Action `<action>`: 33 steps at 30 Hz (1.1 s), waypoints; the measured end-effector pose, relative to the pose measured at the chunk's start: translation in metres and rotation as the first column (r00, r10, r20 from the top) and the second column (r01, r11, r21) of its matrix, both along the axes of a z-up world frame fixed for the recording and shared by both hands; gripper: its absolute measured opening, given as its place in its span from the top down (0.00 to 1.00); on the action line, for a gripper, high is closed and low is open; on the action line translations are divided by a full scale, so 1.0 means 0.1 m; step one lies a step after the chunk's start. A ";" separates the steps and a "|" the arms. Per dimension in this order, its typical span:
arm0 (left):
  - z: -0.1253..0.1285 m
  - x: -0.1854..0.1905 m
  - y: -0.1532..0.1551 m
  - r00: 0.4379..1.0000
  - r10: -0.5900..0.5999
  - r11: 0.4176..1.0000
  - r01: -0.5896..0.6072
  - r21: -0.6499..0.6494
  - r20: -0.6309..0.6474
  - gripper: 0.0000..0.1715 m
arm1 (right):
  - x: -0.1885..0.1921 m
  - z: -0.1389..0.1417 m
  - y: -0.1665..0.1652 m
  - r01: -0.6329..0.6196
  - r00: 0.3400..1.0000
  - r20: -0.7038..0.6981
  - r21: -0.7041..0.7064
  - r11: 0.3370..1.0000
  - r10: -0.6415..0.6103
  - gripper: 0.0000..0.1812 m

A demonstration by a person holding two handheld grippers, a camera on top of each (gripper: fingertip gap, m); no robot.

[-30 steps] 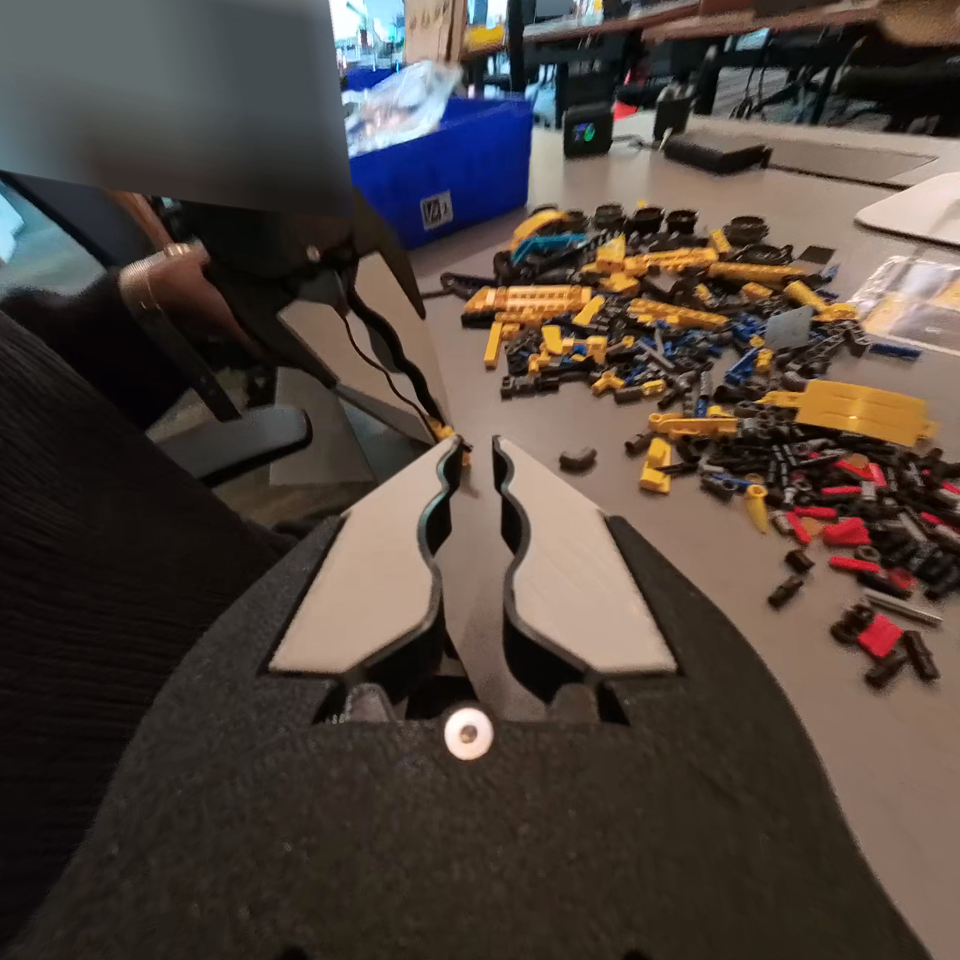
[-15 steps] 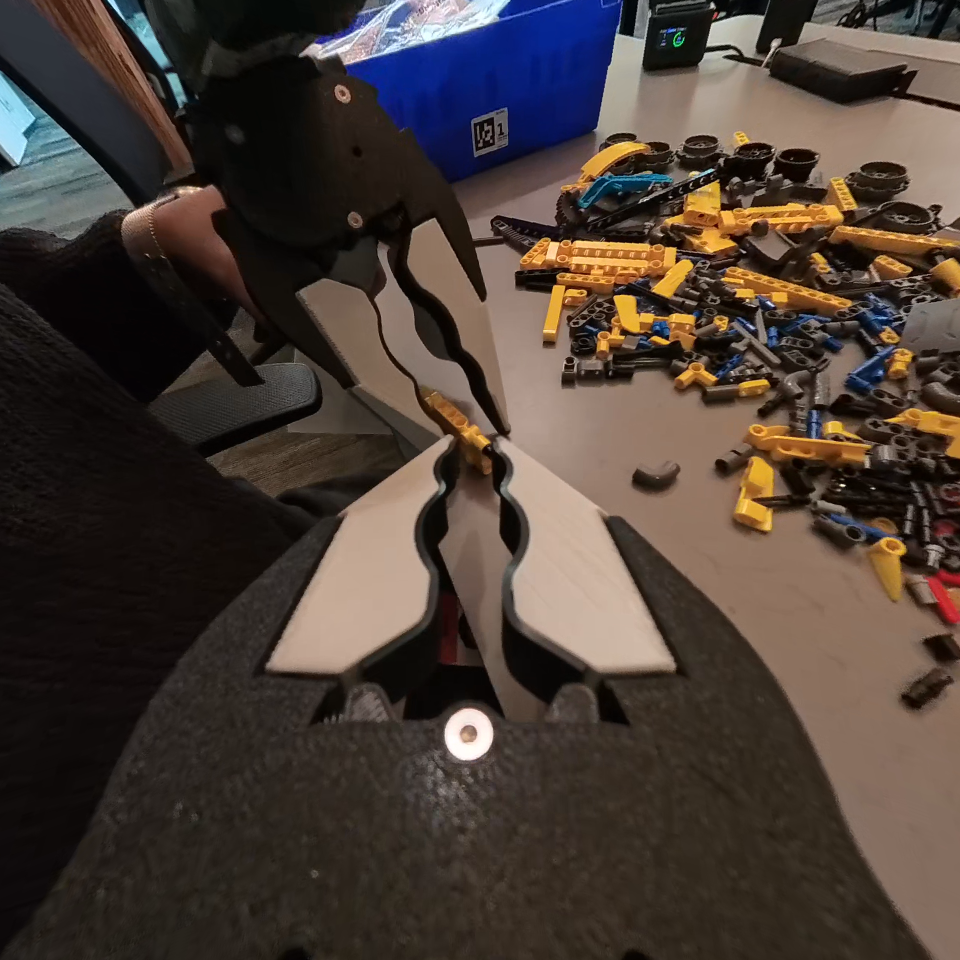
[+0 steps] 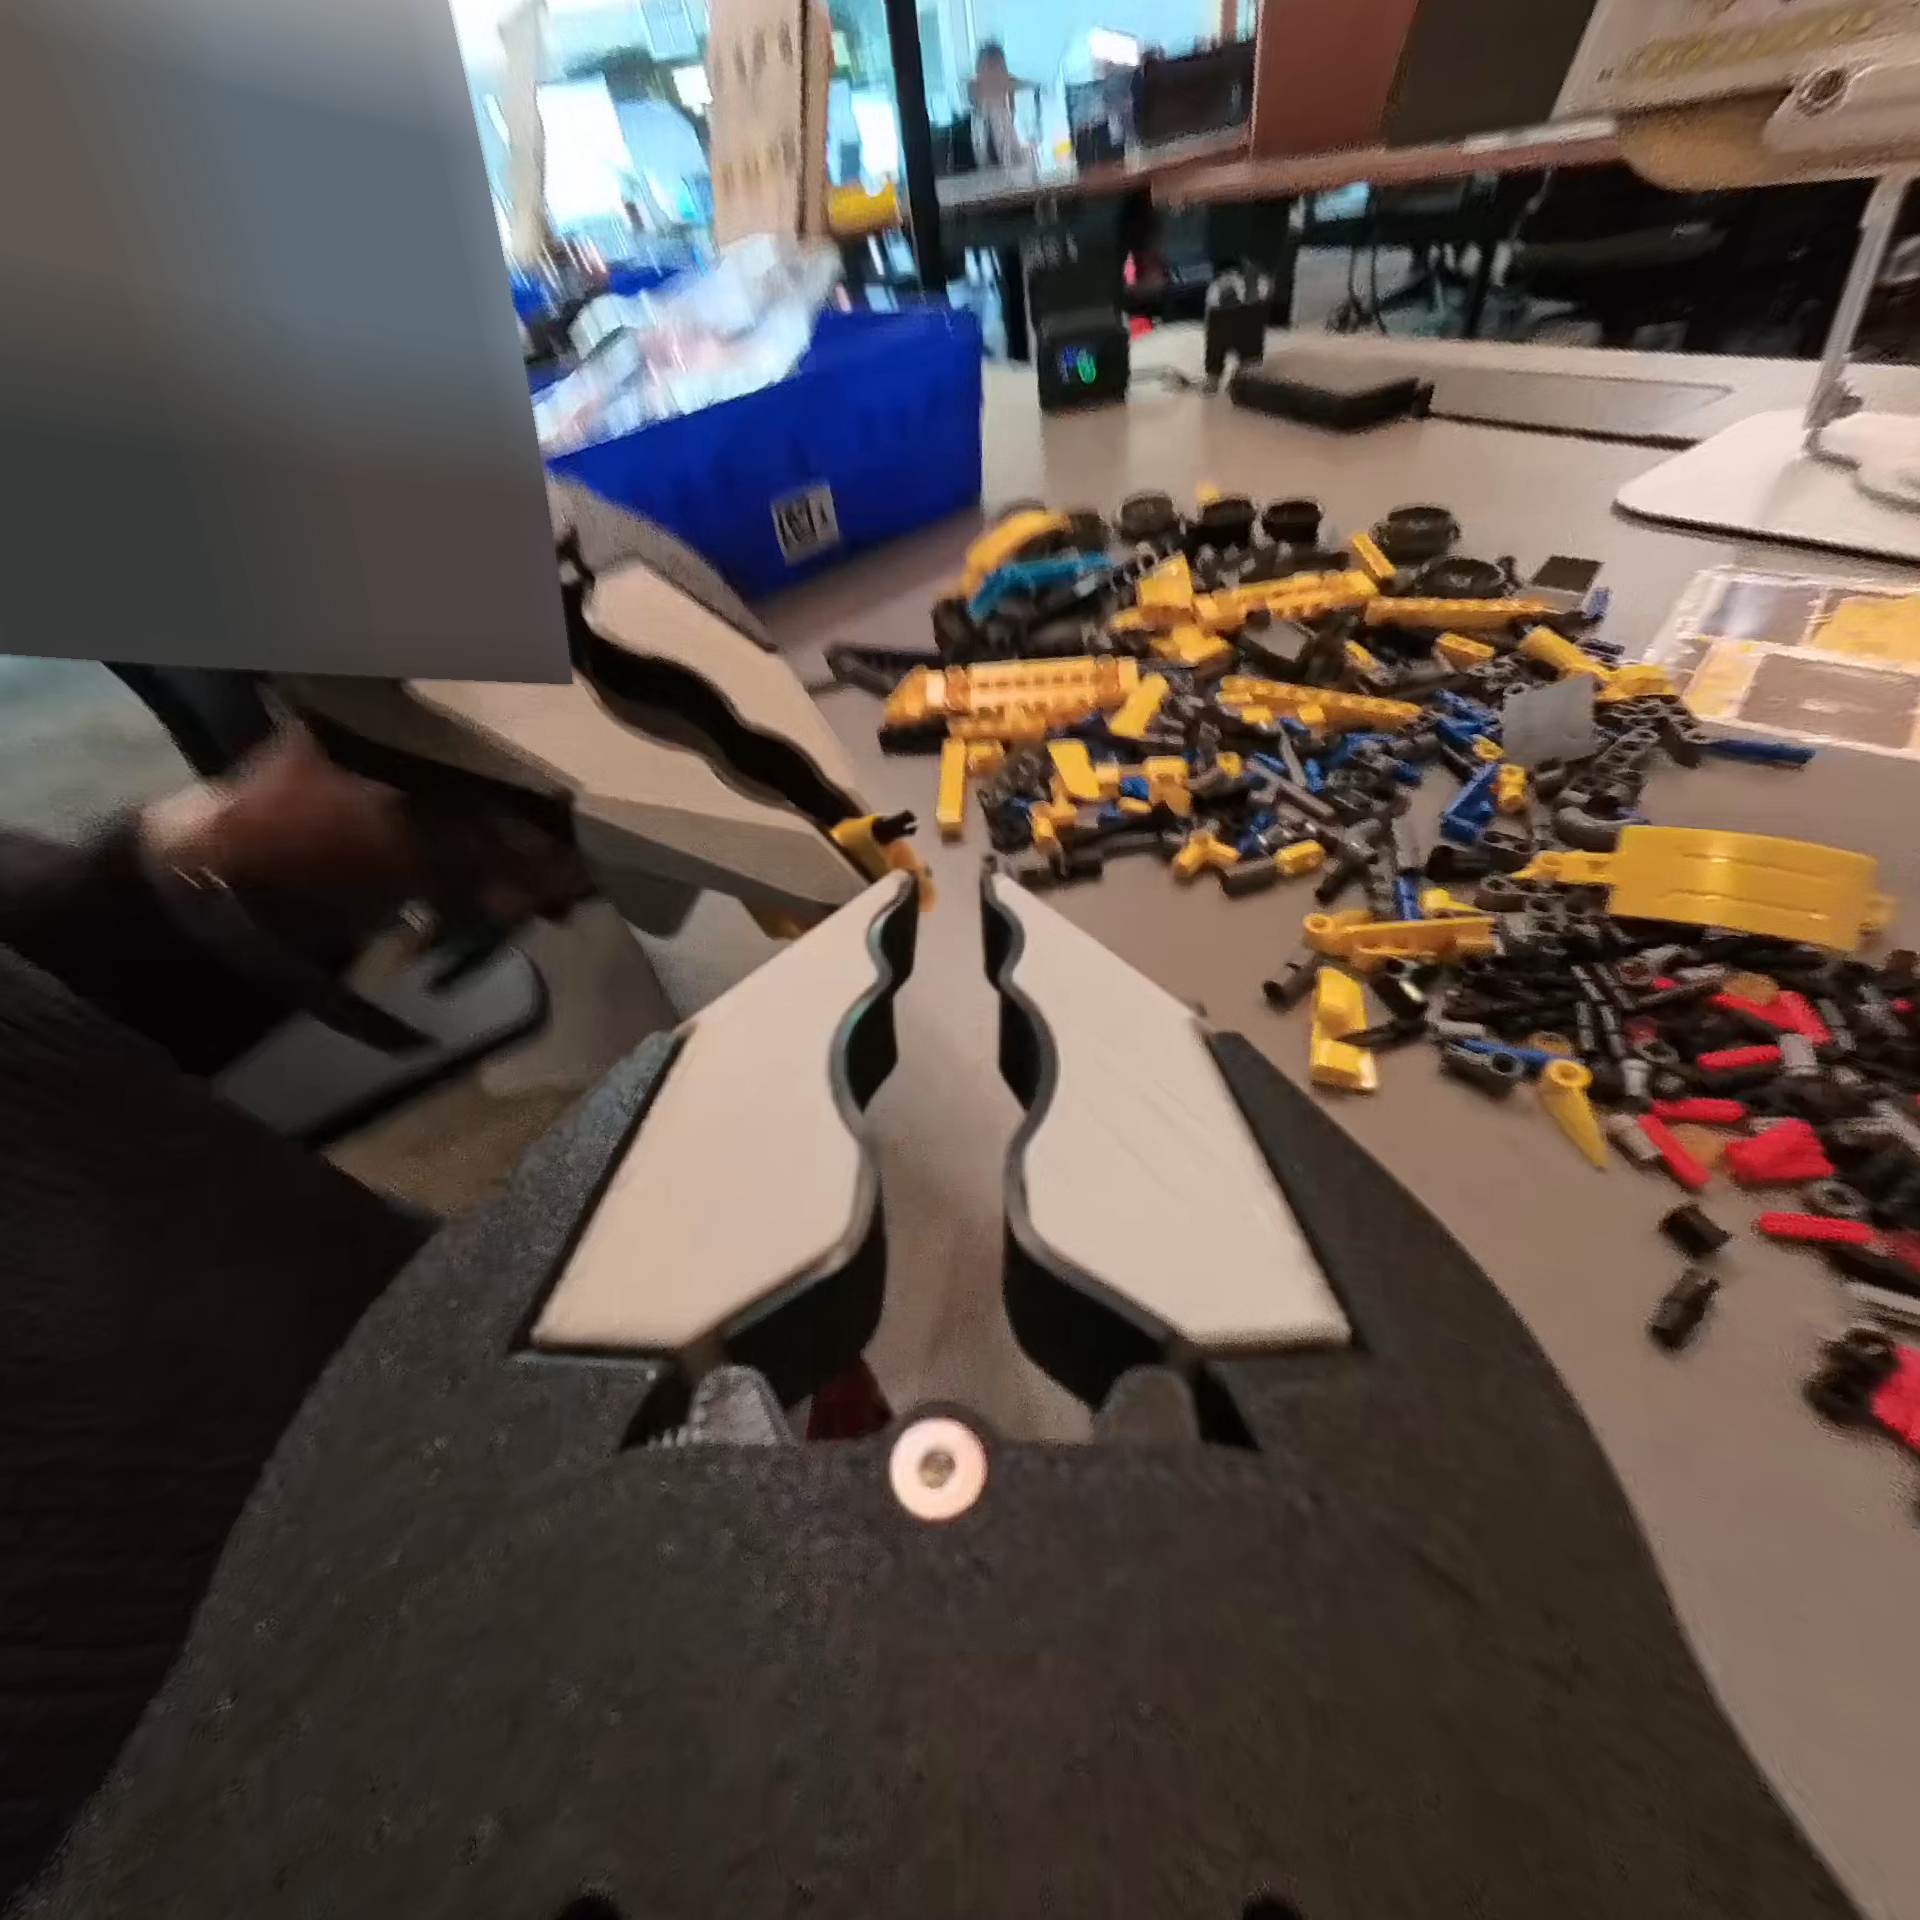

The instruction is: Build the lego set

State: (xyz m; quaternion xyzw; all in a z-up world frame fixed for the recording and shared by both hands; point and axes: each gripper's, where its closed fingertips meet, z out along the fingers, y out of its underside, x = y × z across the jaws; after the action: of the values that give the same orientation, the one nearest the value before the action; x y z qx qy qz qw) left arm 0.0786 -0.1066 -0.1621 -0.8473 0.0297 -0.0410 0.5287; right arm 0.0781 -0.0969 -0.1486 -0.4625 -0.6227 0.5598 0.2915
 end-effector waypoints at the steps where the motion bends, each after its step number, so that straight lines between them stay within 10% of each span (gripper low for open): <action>1: 0.09 0.01 0.03 1.000 0.011 0.998 -0.013 0.060 0.023 0.96 | 0.03 0.08 -0.01 -0.028 1.000 -0.013 -0.083 0.996 0.027 0.96; 10: 0.36 0.07 0.18 0.965 0.192 0.945 -0.134 0.297 -0.178 0.96 | 0.12 0.39 0.09 -0.066 0.990 -0.140 -0.298 0.952 0.025 0.93; 33: 0.46 0.38 0.37 0.961 0.071 0.953 -0.145 0.267 0.269 0.96 | 0.17 0.54 0.21 -0.143 0.987 -0.149 -0.654 0.743 0.059 1.00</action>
State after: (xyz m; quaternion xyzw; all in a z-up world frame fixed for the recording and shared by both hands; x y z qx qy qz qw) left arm 0.1168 -0.0696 -0.1157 -0.7504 -0.0800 -0.1163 0.6457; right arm 0.0948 -0.0759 -0.0943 -0.4675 -0.3894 0.7854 0.1140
